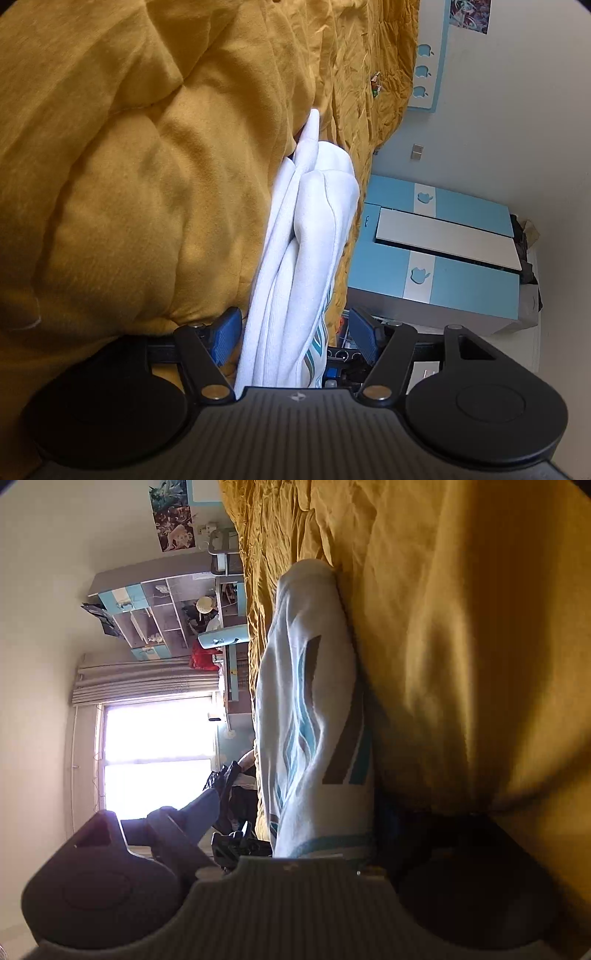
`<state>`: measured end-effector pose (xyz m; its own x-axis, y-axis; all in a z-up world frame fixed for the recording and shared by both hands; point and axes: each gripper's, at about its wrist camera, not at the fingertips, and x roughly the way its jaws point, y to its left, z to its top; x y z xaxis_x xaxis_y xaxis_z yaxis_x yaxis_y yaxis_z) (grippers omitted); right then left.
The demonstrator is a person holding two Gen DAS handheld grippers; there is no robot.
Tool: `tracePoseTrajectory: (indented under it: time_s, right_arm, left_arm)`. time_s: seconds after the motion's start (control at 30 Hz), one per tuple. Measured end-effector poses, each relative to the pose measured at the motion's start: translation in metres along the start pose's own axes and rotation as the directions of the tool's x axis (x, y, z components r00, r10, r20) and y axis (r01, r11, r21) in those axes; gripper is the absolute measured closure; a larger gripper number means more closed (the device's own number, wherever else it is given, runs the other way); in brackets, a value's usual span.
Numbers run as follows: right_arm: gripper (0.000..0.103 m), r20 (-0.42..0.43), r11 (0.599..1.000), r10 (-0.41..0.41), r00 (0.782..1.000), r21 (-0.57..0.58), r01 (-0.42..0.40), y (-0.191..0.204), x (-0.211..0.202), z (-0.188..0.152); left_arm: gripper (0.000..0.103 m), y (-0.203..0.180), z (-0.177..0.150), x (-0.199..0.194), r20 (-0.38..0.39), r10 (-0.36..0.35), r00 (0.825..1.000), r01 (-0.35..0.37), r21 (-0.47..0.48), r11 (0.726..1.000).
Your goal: Fold small clothes
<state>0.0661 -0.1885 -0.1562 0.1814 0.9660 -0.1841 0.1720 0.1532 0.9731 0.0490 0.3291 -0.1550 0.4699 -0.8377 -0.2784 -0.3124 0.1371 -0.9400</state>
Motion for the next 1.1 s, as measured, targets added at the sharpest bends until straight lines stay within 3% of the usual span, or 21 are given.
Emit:
tracePoseTrajectory:
  time_s: [0.3,0.33,0.37,0.43,0.53,0.6,0.67,0.73,0.83,0.87,0.9,0.93,0.97,1.03,1.1]
  right_arm:
    - [0.026,-0.021,0.988,-0.087,0.996,-0.133,0.083,0.017,0.024,-0.013]
    - [0.034,-0.009,0.984,-0.107,0.994,-0.144,0.104,0.018,0.025,-0.015]
    - [0.051,0.007,0.98,-0.135,0.991,-0.147,0.135,0.017,0.026,-0.015]
    - [0.068,0.027,0.969,-0.194,0.981,-0.152,0.196,0.017,0.027,-0.018]
    - [0.076,0.074,0.929,-0.281,0.957,-0.228,0.29,0.033,0.03,-0.028]
    - [0.077,0.125,0.857,-0.377,0.918,-0.329,0.397,0.055,0.037,-0.039]
    - [0.078,0.182,0.751,-0.476,0.86,-0.425,0.506,0.08,0.05,-0.052]
    - [0.08,0.254,0.628,-0.553,0.793,-0.499,0.597,0.105,0.063,-0.066]
    - [0.083,0.386,0.416,-0.611,0.691,-0.586,0.696,0.133,0.084,-0.094]
    - [0.084,0.429,0.347,-0.613,0.663,-0.608,0.714,0.139,0.088,-0.105]
    - [0.086,0.455,0.306,-0.61,0.648,-0.619,0.723,0.142,0.091,-0.111]
    - [0.088,0.493,0.258,-0.613,0.617,-0.613,0.747,0.144,0.089,-0.117]
    - [0.088,0.503,0.261,-0.611,0.612,-0.601,0.755,0.143,0.085,-0.118]
    - [0.088,0.491,0.315,-0.603,0.629,-0.578,0.753,0.143,0.075,-0.113]
    - [0.088,0.498,0.32,-0.601,0.625,-0.567,0.759,0.145,0.066,-0.113]
  left_arm:
    - [0.03,-0.014,-0.003,0.043,-0.059,-0.012,0.998,0.017,0.087,0.996]
    - [0.036,-0.015,-0.003,0.051,-0.066,0.001,0.998,0.006,0.099,0.995]
    - [0.042,-0.016,-0.005,0.056,-0.072,0.024,0.997,-0.016,0.109,0.994]
    - [0.066,-0.02,-0.008,0.06,-0.074,0.096,0.993,-0.087,0.116,0.989]
    - [0.074,-0.036,-0.016,0.059,-0.041,0.188,0.981,-0.178,0.181,0.967]
    - [0.075,-0.058,-0.028,0.06,0.022,0.294,0.955,-0.289,0.279,0.916]
    - [0.075,-0.087,-0.047,0.068,0.114,0.426,0.898,-0.435,0.379,0.817]
    - [0.075,-0.114,-0.067,0.082,0.208,0.526,0.824,-0.558,0.455,0.694]
    - [0.075,-0.148,-0.104,0.109,0.367,0.617,0.697,-0.705,0.511,0.492]
    - [0.075,-0.154,-0.113,0.116,0.4,0.62,0.675,-0.723,0.523,0.451]
    - [0.083,-0.155,-0.127,0.121,0.453,0.622,0.638,-0.754,0.531,0.387]
    - [0.085,-0.158,-0.132,0.125,0.478,0.622,0.621,-0.768,0.529,0.36]
    - [0.085,-0.159,-0.135,0.129,0.488,0.617,0.617,-0.774,0.521,0.36]
    - [0.084,-0.165,-0.134,0.137,0.49,0.617,0.616,-0.777,0.509,0.372]
    - [0.085,-0.174,-0.136,0.147,0.499,0.617,0.608,-0.781,0.516,0.353]
